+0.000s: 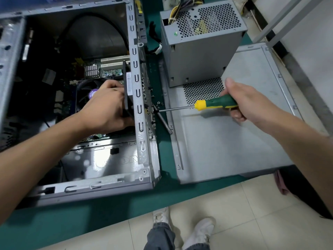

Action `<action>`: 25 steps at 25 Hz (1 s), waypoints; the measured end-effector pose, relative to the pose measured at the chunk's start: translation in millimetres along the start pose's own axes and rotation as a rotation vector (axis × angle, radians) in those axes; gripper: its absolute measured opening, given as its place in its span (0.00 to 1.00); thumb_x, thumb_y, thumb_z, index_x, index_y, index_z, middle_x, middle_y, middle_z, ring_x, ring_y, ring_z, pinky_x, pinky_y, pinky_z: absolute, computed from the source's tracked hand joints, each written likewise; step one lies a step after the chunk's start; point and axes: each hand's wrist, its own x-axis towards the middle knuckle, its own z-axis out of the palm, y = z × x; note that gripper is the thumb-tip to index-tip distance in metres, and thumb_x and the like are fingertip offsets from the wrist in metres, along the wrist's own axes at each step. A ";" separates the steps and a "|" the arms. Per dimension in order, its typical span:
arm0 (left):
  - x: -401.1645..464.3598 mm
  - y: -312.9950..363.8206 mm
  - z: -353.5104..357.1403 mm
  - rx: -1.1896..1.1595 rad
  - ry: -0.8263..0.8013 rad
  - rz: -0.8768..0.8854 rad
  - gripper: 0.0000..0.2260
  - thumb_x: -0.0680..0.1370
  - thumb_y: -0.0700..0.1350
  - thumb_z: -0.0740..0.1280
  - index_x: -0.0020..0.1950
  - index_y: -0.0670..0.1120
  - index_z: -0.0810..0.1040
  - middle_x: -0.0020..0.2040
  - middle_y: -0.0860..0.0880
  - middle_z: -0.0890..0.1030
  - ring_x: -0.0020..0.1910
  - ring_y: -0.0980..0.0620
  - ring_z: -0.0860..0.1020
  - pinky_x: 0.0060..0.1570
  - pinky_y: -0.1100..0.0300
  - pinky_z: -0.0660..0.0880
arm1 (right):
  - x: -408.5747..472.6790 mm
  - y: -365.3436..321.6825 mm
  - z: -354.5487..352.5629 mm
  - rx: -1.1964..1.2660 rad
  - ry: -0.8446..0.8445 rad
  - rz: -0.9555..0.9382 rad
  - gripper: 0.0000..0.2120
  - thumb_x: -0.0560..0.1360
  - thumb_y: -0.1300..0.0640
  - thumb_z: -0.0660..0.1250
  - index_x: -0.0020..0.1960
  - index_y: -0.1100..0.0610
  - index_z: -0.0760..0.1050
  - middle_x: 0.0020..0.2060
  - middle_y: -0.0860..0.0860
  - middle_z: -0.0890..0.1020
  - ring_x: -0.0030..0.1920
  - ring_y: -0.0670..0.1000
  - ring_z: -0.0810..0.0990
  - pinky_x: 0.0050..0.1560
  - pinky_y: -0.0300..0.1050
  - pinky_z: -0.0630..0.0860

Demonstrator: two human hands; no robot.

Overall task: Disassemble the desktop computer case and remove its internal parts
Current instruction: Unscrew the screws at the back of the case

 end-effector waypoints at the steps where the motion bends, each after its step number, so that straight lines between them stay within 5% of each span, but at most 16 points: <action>1: 0.2 1.0 0.5 -0.007 0.004 0.014 0.02 0.68 0.54 0.60 0.36 0.58 0.71 0.32 0.48 0.79 0.34 0.43 0.80 0.51 0.55 0.62 | 1.2 0.7 1.6 0.032 0.031 -0.044 0.15 0.82 0.45 0.59 0.48 0.57 0.73 0.32 0.53 0.72 0.28 0.51 0.67 0.28 0.42 0.63; 3: 0.8 2.6 0.4 -0.028 0.021 0.040 0.04 0.68 0.54 0.60 0.36 0.61 0.65 0.31 0.51 0.75 0.33 0.43 0.80 0.50 0.55 0.62 | 3.4 2.3 -1.6 0.359 -0.004 -0.060 0.04 0.80 0.60 0.62 0.48 0.54 0.73 0.37 0.52 0.75 0.33 0.51 0.71 0.31 0.43 0.66; 5: 0.3 3.5 -0.9 -0.050 0.022 0.049 0.09 0.68 0.54 0.60 0.36 0.64 0.60 0.31 0.55 0.70 0.33 0.42 0.79 0.50 0.54 0.61 | 1.2 2.9 -5.4 0.615 -0.108 -0.048 0.13 0.74 0.69 0.64 0.49 0.51 0.74 0.43 0.51 0.78 0.42 0.51 0.77 0.40 0.42 0.74; 7: -0.6 2.5 0.3 -0.035 0.026 0.057 0.06 0.68 0.54 0.60 0.36 0.62 0.62 0.30 0.52 0.73 0.33 0.42 0.80 0.50 0.54 0.62 | -1.6 2.2 -5.9 0.487 -0.126 0.003 0.03 0.76 0.58 0.66 0.48 0.51 0.74 0.40 0.52 0.79 0.38 0.51 0.77 0.38 0.44 0.75; 10: -1.1 1.2 1.2 -0.054 0.004 0.053 0.08 0.68 0.55 0.60 0.37 0.65 0.61 0.31 0.56 0.70 0.33 0.43 0.79 0.50 0.55 0.61 | -6.2 2.7 -1.0 0.133 -0.090 0.085 0.16 0.80 0.41 0.59 0.47 0.55 0.70 0.31 0.55 0.74 0.25 0.48 0.66 0.24 0.38 0.62; 13: 0.1 1.5 2.1 -0.056 0.004 0.060 0.10 0.68 0.54 0.60 0.38 0.66 0.58 0.31 0.55 0.71 0.33 0.42 0.78 0.50 0.55 0.61 | -4.1 13.3 -1.2 0.464 -0.063 0.015 0.04 0.79 0.61 0.63 0.48 0.53 0.71 0.34 0.52 0.75 0.31 0.50 0.69 0.30 0.40 0.67; 15: -1.3 -0.5 2.8 -0.048 0.011 0.060 0.07 0.69 0.54 0.60 0.40 0.63 0.61 0.32 0.48 0.77 0.34 0.41 0.79 0.50 0.54 0.62 | -7.1 16.7 -2.6 0.654 -0.108 -0.012 0.16 0.74 0.71 0.65 0.50 0.50 0.73 0.42 0.53 0.77 0.39 0.51 0.77 0.40 0.42 0.74; 17: -1.4 -0.1 2.9 -0.051 0.006 0.048 0.07 0.68 0.55 0.60 0.39 0.63 0.62 0.32 0.49 0.76 0.34 0.41 0.79 0.50 0.54 0.63 | -8.7 14.0 -1.3 0.489 -0.117 -0.004 0.04 0.76 0.58 0.68 0.49 0.52 0.74 0.40 0.53 0.79 0.37 0.51 0.78 0.37 0.43 0.77; 19: -0.1 1.1 3.0 -0.044 0.021 0.061 0.10 0.68 0.54 0.60 0.38 0.66 0.58 0.32 0.55 0.69 0.33 0.42 0.78 0.49 0.55 0.62 | -8.6 11.4 0.8 0.180 -0.079 0.049 0.15 0.78 0.43 0.63 0.47 0.55 0.74 0.34 0.55 0.77 0.27 0.50 0.71 0.25 0.40 0.68; 20: -0.1 0.6 2.9 -0.042 0.020 0.062 0.11 0.68 0.54 0.60 0.38 0.66 0.58 0.32 0.55 0.68 0.32 0.42 0.78 0.49 0.55 0.61 | -8.8 9.5 3.3 0.160 -0.062 0.004 0.16 0.80 0.44 0.61 0.46 0.56 0.74 0.33 0.55 0.76 0.25 0.49 0.68 0.24 0.38 0.64; 22: -0.8 -1.0 3.1 -0.038 0.012 0.064 0.10 0.68 0.54 0.60 0.39 0.65 0.59 0.30 0.52 0.73 0.32 0.42 0.79 0.49 0.55 0.61 | -5.2 11.1 2.7 0.360 -0.027 -0.053 0.04 0.80 0.57 0.64 0.47 0.55 0.74 0.36 0.52 0.75 0.29 0.48 0.69 0.27 0.39 0.65; 25: -0.9 -2.6 4.1 -0.017 0.018 0.076 0.08 0.69 0.54 0.60 0.40 0.63 0.60 0.30 0.47 0.78 0.31 0.42 0.79 0.49 0.55 0.61 | -3.0 14.1 -0.6 0.658 -0.084 -0.094 0.13 0.72 0.69 0.68 0.48 0.52 0.75 0.42 0.50 0.78 0.40 0.49 0.78 0.42 0.40 0.77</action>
